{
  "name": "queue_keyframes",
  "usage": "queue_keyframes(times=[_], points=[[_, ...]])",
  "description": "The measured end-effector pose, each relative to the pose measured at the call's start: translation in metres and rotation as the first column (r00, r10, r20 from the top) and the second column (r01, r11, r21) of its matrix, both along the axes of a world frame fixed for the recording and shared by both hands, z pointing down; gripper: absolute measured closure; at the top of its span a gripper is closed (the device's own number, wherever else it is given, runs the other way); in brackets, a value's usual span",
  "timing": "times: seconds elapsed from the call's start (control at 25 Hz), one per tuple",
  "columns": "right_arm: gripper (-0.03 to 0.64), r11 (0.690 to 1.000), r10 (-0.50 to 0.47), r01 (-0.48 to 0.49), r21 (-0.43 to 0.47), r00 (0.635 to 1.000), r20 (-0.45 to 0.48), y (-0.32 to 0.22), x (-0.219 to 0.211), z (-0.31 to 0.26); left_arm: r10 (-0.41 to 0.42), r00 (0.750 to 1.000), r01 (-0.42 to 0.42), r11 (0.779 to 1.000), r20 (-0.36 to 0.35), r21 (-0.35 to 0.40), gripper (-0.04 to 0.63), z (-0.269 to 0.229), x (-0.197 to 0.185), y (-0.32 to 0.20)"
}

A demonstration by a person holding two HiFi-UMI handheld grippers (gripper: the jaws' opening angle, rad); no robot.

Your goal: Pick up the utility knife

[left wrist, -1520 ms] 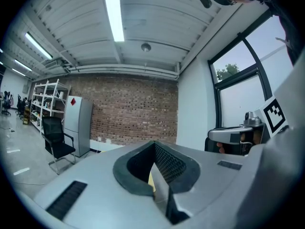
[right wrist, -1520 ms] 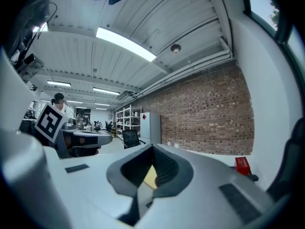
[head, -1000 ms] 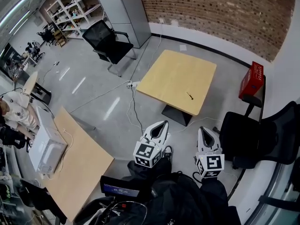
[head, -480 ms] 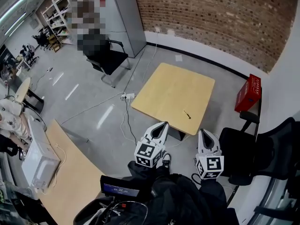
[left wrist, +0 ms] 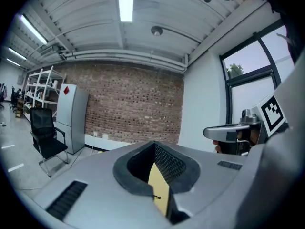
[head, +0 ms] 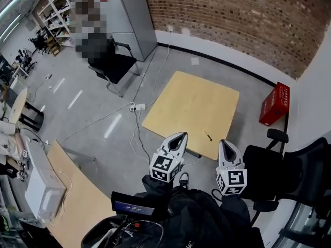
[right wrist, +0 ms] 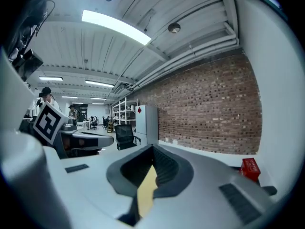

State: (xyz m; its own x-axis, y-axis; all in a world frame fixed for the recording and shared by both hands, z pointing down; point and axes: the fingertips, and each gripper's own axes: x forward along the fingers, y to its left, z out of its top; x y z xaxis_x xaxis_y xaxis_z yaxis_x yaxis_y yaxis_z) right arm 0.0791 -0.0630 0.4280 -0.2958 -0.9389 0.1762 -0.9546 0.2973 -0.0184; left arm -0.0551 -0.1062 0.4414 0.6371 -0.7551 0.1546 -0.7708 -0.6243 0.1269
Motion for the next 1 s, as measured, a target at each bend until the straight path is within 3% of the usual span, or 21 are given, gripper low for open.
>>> queue_keyframes(times=[0.24,0.6,1.0], points=[[0.614,1.0,0.014,-0.014,-0.01,1.0,-0.005,-0.042,-0.01,0.003,0.016,1.0,-0.016,1.0,0.009,-0.019,0.598,0.009,-0.01,-0.042],[0.614,0.997,0.029,-0.032,-0.072,0.999,-0.031,-0.062,-0.006,0.024,0.038,0.999,-0.038,0.996,-0.005,-0.087,0.598,0.037,-0.004,-0.07],[0.614,0.996,-0.029,0.028,-0.085,0.999,-0.018,-0.089,0.004,0.034,-0.009,1.0,0.011,0.994,0.018,-0.11,0.598,0.051,0.008,-0.094]])
